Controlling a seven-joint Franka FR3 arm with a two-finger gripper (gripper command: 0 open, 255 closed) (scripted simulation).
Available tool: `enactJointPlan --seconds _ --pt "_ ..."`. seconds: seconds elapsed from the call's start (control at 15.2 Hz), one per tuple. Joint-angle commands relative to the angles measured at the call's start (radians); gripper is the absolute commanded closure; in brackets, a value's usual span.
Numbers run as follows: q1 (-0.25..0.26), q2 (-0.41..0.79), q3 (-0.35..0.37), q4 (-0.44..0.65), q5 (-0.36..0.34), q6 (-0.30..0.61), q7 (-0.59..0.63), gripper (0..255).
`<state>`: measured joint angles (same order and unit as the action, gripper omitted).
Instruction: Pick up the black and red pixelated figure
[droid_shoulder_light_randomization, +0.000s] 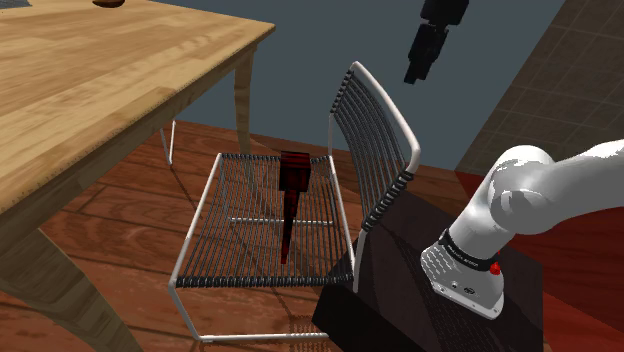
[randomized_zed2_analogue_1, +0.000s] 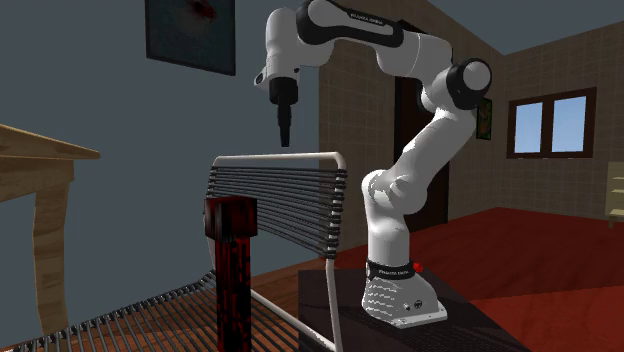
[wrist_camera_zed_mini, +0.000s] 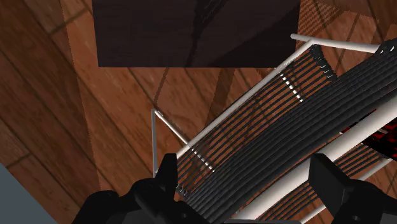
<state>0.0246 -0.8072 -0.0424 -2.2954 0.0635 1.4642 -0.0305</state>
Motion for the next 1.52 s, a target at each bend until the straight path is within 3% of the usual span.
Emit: enactJointPlan --seconds 0.0,0.79,1.45 --pt "0.0 0.0 0.0 0.0 0.0 0.0 0.0 0" --pt "0.096 0.171 0.26 0.03 0.118 0.177 0.201 0" --pt "0.152 0.423 0.466 0.17 0.109 0.311 0.387 0"
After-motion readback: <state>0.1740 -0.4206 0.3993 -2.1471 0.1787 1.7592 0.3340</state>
